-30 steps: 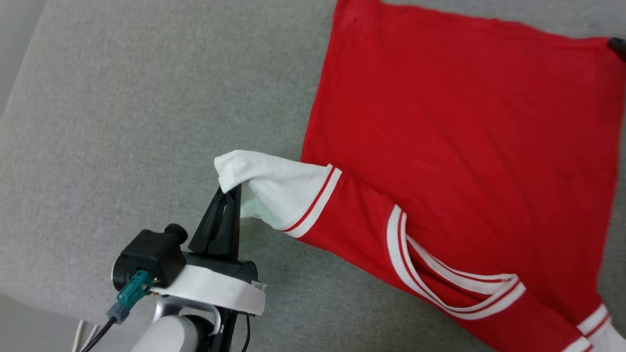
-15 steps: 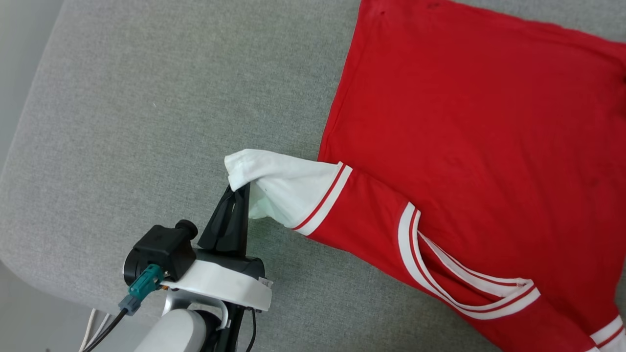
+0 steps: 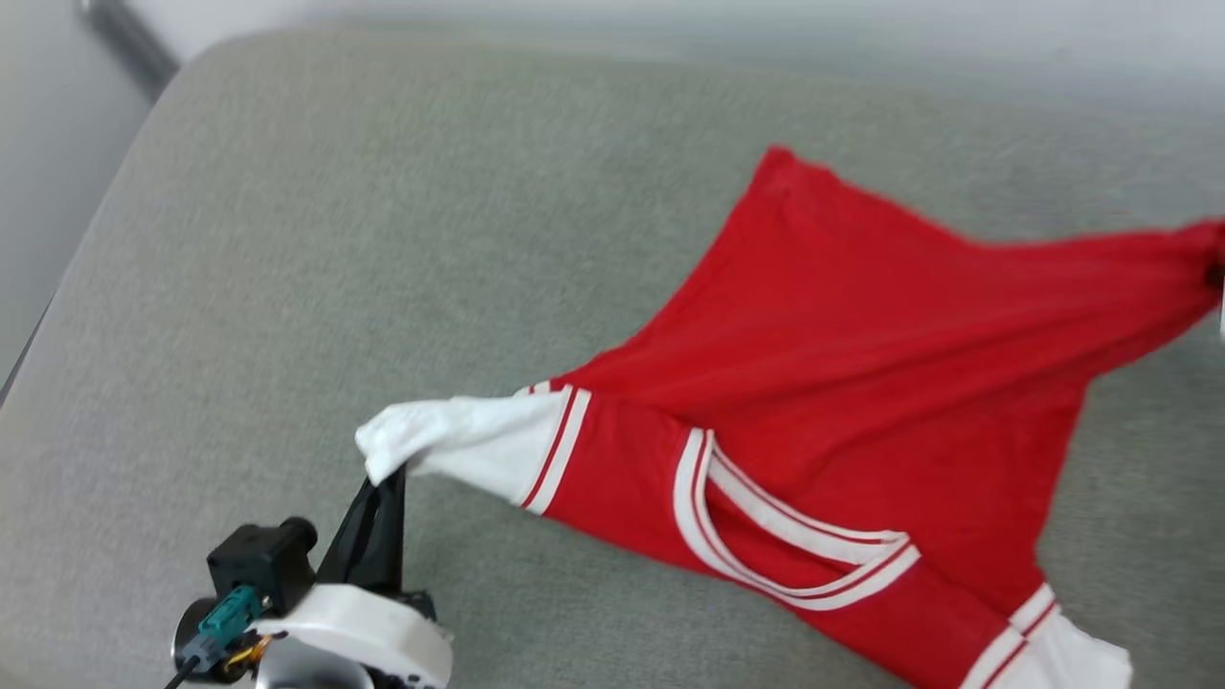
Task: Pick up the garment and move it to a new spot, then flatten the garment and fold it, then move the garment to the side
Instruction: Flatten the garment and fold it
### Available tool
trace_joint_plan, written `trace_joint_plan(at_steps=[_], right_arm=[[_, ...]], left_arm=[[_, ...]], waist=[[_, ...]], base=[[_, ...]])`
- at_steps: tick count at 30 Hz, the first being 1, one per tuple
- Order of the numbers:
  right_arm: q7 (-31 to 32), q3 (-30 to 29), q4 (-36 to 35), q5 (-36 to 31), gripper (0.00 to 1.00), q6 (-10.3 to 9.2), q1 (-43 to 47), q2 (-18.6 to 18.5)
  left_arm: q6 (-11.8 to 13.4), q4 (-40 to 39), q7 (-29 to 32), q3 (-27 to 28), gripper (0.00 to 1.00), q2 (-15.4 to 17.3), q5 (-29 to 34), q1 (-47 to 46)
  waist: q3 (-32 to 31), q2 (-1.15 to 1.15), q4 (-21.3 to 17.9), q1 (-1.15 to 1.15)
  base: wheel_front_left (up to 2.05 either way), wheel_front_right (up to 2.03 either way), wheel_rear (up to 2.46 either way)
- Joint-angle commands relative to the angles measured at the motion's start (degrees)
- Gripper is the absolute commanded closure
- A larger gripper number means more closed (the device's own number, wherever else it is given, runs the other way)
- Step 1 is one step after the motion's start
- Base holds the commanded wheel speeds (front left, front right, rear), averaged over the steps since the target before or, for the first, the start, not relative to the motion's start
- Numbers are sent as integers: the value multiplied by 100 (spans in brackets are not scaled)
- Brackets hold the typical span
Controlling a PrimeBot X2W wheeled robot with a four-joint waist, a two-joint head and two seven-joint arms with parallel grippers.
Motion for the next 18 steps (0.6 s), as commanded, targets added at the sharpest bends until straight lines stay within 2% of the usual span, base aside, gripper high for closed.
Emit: trace_joint_plan(at_steps=[1,5,8,14,15,16,17,18], right_arm=[[35,55,-264,138,100,-4,463,-114],[198,2,-1123,447,100,-4,1791,-285],[303,-135,-1708,583,100,-4,2939,-208],[555,-130,-2370,752,100,-4,4919,304],[576,-150,-2397,811,97,-4,5140,427],[546,-176,-2449,835,78,-4,5294,544],[483,-203,-2508,832,51,-3,5393,613],[425,-241,-2552,871,0,-4,5461,704]], left_arm=[[36,5,43,30,100,86,-34,138],[167,-70,150,104,100,224,-93,421],[228,-141,212,124,100,272,-131,586],[319,-286,342,113,100,358,-149,750],[326,-303,359,107,100,367,-153,770],[333,-315,373,106,100,382,-157,785],[353,-328,392,110,100,389,-163,798],[364,-345,411,113,100,399,-168,805]], waist=[[-524,0,-469,0],[-835,0,-769,0],[-966,0,-968,0],[-1097,0,-1234,0],[-1103,0,-1263,0],[-1111,0,-1294,0],[-1120,0,-1327,0],[-1126,0,-1358,0]], base=[[0,0,0],[0,0,0],[0,0,0],[0,0,0],[0,0,0],[0,0,0],[0,0,0],[0,0,0]])
